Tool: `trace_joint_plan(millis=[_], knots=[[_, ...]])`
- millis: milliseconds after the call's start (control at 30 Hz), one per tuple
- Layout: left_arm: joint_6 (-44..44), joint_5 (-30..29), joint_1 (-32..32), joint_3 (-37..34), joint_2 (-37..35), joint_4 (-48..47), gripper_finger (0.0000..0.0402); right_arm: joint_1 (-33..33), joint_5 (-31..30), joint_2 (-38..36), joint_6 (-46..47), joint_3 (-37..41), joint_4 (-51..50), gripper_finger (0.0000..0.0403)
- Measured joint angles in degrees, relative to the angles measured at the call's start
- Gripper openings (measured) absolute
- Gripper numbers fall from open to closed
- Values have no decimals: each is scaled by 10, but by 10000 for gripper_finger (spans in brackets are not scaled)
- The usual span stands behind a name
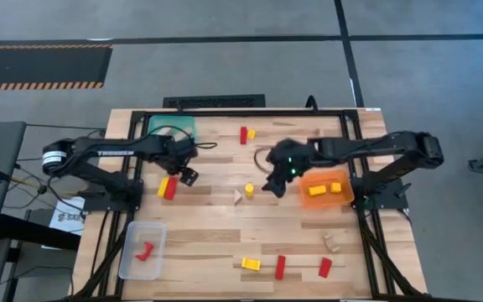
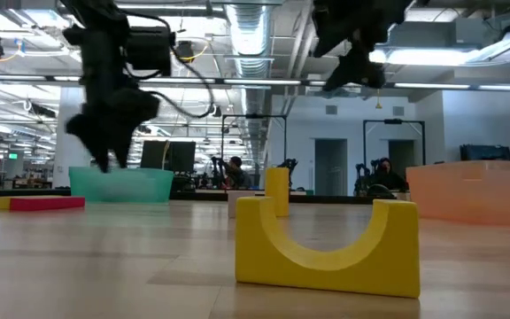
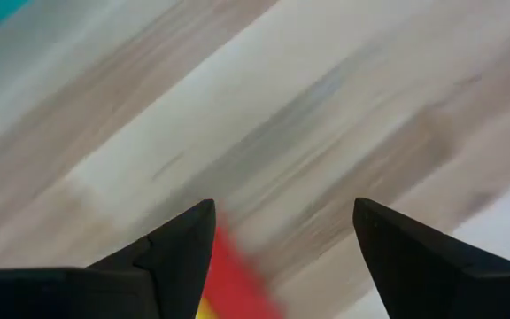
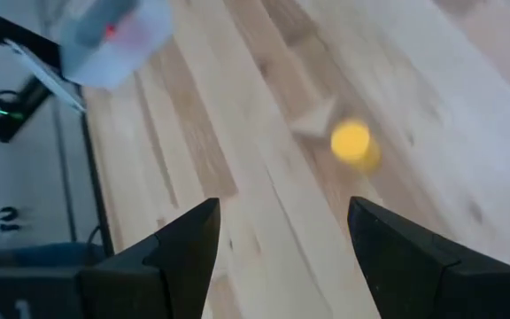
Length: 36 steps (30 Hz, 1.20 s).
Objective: Sort & place blocks by color
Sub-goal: Put the red block into the transparent bin
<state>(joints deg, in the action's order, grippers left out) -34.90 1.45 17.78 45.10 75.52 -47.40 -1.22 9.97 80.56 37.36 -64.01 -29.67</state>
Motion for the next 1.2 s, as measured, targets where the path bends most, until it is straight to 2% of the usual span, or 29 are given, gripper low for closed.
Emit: trace_joint_plan(millis=[233,433,567,667,767,867,1100,1200], knots=[[164,112,-35,0,42,286,253,124,-78,2,143,0,-155,270],[333,116,-90,0,97,487,253,220,-88,3,297,0,-250,270],[365,134,-116,0,132,574,253,293,-86,3,412,0,-270,270],[352,143,-124,0,150,608,253,354,-80,3,520,11,-266,270],[341,143,-125,0,161,622,253,406,-41,3,624,43,-266,270],[335,143,-125,1,164,629,253,437,-10,3,688,83,-268,270],[333,143,-124,1,164,638,253,448,19,3,708,146,-171,270],[321,146,-124,1,164,636,253,449,9,4,704,161,-122,270]])
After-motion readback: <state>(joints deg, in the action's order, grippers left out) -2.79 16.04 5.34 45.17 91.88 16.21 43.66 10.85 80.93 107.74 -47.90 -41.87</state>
